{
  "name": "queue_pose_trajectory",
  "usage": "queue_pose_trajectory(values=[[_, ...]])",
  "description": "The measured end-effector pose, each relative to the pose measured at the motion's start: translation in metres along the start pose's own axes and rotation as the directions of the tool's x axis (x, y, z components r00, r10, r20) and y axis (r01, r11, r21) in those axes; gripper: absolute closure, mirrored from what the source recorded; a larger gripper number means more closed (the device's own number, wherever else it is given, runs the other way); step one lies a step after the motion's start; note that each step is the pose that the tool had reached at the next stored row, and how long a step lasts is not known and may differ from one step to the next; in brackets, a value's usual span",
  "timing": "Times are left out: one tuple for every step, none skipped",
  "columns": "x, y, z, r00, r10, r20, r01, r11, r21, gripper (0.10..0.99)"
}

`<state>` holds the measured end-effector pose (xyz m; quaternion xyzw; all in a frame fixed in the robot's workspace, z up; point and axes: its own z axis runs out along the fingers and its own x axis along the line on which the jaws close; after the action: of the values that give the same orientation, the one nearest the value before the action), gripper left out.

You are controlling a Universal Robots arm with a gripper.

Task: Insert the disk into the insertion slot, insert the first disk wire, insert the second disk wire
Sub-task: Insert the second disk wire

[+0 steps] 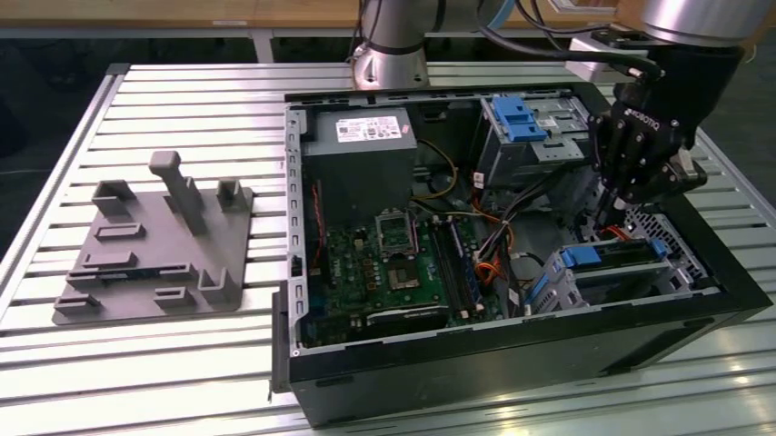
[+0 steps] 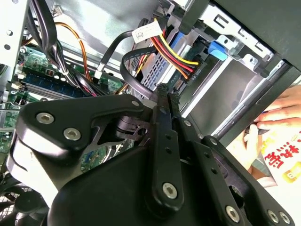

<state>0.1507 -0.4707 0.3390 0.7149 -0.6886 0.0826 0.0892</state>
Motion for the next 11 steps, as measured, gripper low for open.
queue_pose_trajectory(values=[[0.0,0.0,0.0,1.0,-0.001,0.0,0.001,1.0,0.0,0.945],[0.0003,-0.0001,0.0,1.0,-0.002,0.0005,0.002,1.0,0.001,0.945],[0.0006,-0.0002,0.0001,1.0,-0.003,0.0015,0.003,1.0,0.001,0.945],[0.0009,-0.0004,0.0002,1.0,-0.005,0.0023,0.005,1.0,0.001,0.945],[0.0013,-0.0006,0.0003,1.0,-0.006,0.003,0.006,1.0,0.002,0.945],[0.0017,-0.0009,0.0004,1.0,-0.007,0.0034,0.007,1.0,0.002,0.945],[0.0021,-0.0012,0.0005,1.0,-0.008,0.0039,0.008,1.0,0.002,0.945],[0.0024,-0.0016,0.0006,0.9999,-0.01,0.0046,0.01,0.9999,0.003,0.945],[0.0026,-0.0021,0.0006,0.9999,-0.011,0.0052,0.011,0.9999,0.003,0.945],[0.0029,-0.0026,0.0007,0.9999,-0.013,0.0058,0.013,0.9999,0.003,0.945],[0.0032,-0.0031,0.0007,0.9999,-0.014,0.0063,0.014,0.9999,0.004,0.945]])
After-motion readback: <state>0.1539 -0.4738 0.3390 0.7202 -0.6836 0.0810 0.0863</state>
